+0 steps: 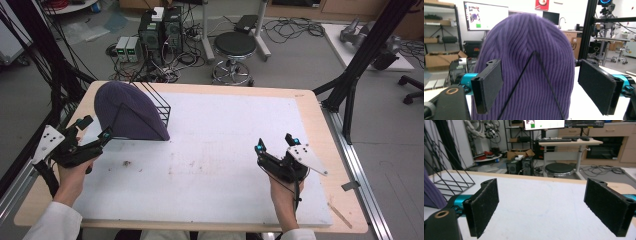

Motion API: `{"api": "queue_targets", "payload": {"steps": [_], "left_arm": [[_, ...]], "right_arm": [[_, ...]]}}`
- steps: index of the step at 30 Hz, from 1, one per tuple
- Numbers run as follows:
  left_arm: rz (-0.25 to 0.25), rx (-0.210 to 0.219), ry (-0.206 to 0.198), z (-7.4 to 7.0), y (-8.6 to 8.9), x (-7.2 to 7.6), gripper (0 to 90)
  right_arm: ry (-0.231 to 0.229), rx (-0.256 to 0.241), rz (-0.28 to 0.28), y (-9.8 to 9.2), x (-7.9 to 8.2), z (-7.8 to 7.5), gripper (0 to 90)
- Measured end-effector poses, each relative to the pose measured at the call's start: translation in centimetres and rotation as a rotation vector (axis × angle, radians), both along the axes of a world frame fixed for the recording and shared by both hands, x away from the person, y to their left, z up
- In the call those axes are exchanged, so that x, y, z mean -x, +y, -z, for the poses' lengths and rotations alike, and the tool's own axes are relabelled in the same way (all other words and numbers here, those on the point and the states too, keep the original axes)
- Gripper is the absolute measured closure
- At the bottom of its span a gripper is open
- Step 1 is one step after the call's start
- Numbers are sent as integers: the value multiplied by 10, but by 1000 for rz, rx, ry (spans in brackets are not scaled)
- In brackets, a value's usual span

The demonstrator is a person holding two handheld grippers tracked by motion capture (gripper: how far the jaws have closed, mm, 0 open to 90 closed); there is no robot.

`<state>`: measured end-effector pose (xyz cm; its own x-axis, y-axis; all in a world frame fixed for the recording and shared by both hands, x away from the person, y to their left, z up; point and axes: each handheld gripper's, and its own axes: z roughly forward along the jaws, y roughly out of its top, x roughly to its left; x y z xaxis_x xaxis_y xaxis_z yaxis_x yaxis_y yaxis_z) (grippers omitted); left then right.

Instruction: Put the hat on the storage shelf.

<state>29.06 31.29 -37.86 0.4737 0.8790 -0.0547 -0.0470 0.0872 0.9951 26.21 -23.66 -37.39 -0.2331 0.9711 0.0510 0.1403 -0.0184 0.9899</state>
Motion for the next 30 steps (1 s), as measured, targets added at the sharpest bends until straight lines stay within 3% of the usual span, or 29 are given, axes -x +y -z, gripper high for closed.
{"api": "queue_targets", "payload": {"steps": [12, 30], "left_arm": [[-29, -7, 43, 22, -1, 9, 203], [-74, 6, 67, 49, 7, 26, 211]], "right_arm": [[9, -17, 86, -25, 15, 34, 118], [28, 6, 146, -39, 26, 54, 117]]}}
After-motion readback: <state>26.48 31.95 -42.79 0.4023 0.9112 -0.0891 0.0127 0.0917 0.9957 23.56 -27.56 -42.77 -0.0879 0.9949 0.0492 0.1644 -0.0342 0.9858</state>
